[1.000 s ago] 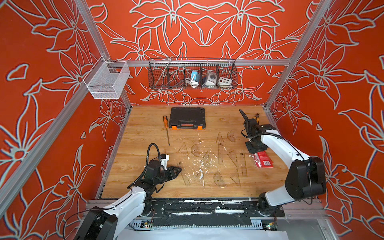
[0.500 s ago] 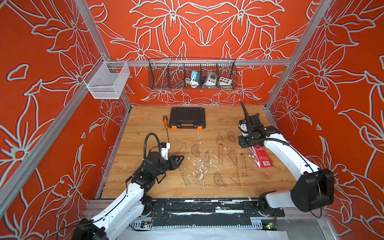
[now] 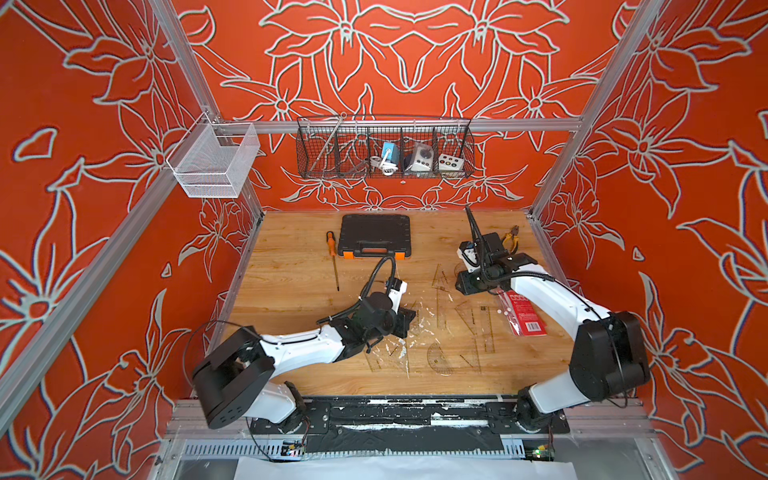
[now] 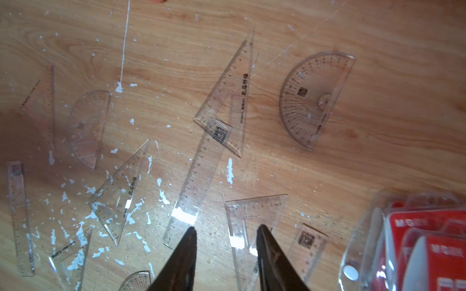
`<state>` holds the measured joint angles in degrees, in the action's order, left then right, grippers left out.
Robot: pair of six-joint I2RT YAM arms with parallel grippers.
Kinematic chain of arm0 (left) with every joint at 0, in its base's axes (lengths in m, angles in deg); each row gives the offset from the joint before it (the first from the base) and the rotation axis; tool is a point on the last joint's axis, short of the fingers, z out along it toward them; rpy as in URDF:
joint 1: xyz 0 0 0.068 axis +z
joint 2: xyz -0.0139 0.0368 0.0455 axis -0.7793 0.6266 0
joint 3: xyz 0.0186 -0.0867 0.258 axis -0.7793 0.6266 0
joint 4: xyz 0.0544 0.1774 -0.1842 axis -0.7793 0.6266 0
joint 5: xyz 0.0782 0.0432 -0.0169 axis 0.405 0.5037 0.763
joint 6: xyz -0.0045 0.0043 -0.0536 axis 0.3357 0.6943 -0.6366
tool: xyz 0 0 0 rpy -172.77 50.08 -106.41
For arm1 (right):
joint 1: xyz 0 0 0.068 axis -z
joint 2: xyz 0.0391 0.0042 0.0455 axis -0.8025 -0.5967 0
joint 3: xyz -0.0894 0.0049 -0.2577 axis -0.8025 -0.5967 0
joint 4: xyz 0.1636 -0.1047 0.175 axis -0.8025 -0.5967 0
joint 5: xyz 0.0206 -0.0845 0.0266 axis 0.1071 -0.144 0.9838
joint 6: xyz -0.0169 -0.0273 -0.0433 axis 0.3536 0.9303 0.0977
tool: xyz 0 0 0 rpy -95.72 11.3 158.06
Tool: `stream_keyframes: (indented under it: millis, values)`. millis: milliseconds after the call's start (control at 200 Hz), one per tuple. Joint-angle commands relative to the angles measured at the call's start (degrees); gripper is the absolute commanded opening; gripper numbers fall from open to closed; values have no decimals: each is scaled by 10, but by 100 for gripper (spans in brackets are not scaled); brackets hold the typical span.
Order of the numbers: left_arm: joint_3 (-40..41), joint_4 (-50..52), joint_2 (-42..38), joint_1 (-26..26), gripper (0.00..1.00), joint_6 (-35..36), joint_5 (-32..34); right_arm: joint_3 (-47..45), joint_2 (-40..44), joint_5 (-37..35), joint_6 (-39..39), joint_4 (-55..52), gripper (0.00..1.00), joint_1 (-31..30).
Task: Open the ruler set and take out the ruler
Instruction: Move the ruler to the center of the board.
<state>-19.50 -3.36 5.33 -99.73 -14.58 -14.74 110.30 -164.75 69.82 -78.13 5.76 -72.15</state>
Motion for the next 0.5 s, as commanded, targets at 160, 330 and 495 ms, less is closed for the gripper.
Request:
stream_keyframes:
  millis: [160, 330, 495]
  values:
    - [-90, -138, 147, -22, 0, 3, -16, -16, -45, 21, -11, 40, 39, -4]
    - [-129, -140, 222, -37, 0, -7, -18, -26, -68, -5, -4, 47, 38, -4]
    - [-154, -130, 261, -46, 0, -8, -10, -42, -87, -8, -5, 69, 38, -5]
